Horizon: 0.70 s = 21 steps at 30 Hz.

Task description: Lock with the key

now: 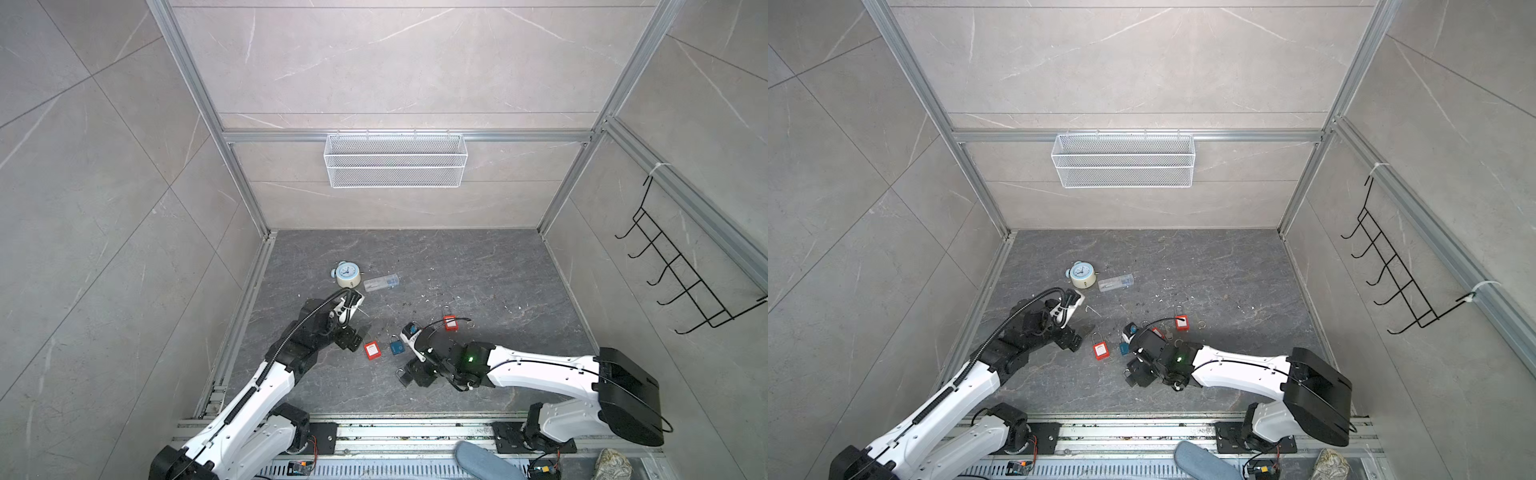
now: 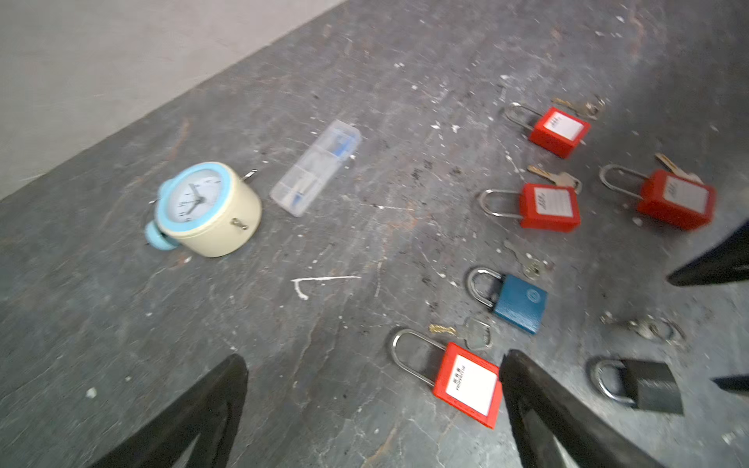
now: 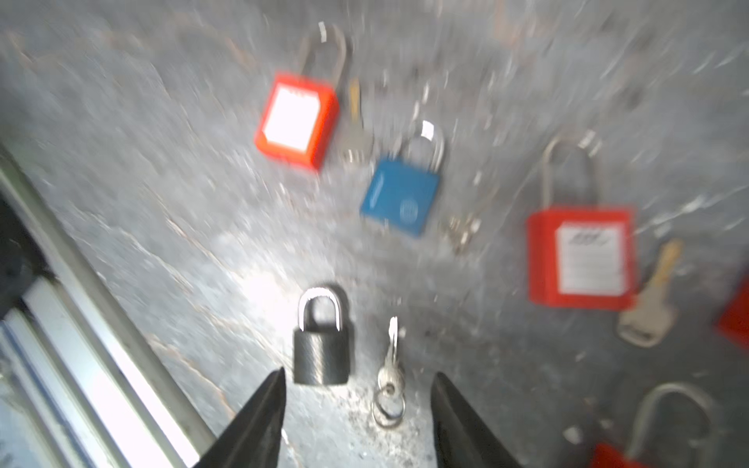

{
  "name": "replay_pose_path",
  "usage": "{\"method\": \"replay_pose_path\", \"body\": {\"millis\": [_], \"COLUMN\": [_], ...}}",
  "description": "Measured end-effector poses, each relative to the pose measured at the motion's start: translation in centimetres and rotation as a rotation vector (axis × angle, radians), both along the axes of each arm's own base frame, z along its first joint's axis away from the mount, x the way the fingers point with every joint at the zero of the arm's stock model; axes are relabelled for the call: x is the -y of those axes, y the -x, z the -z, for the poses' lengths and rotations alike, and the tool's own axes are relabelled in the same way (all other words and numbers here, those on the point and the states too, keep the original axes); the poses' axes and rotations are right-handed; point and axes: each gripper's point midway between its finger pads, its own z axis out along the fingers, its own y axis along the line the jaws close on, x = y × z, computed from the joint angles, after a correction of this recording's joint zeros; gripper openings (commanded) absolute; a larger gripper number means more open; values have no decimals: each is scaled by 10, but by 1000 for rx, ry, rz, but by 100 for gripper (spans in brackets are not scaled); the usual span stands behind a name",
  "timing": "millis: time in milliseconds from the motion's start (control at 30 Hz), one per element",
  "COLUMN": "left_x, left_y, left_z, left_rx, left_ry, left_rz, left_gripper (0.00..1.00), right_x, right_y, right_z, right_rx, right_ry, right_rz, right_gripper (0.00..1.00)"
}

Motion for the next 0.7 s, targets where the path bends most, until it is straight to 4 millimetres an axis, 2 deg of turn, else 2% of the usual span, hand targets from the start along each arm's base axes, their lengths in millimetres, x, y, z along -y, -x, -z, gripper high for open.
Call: {"method": "replay_pose_path", "body": {"millis": [67,167,233,300,400,533,633,700], "left_x": [-23,-67,-102,-133,-165,-175,-173,-166], "left_y": [-11,-26,-32,-36,-39,-47,-58,-67], "left_z": [-2,6,18,31,51,79,92,95], "left_rx": [40,72,61,48,38,12,23,36], "left_ry": [14,22,13,11,29,21,30,42], "left_rz": [-133,-376,-533,-671,-805,-847,-833,-786], "left_gripper": [100,100,100,100,99,99,99,100], "right_x": [2,27,66,120,197,263,299,305], "right_y": [-15,-47,-79,-111,-137,-146,-149,-155], "right_z": [-25,-54,-66,-67,-50,-13,10,13], "right_rx": [102,256,346,422,505,533,520,541], "right_ry": [-13,-21,-26,-2,83,177,220,174], "right_rz": [15,110,247,423,638,802,893,899], "right_gripper": [98,100,99,100,99,99,99,99]}}
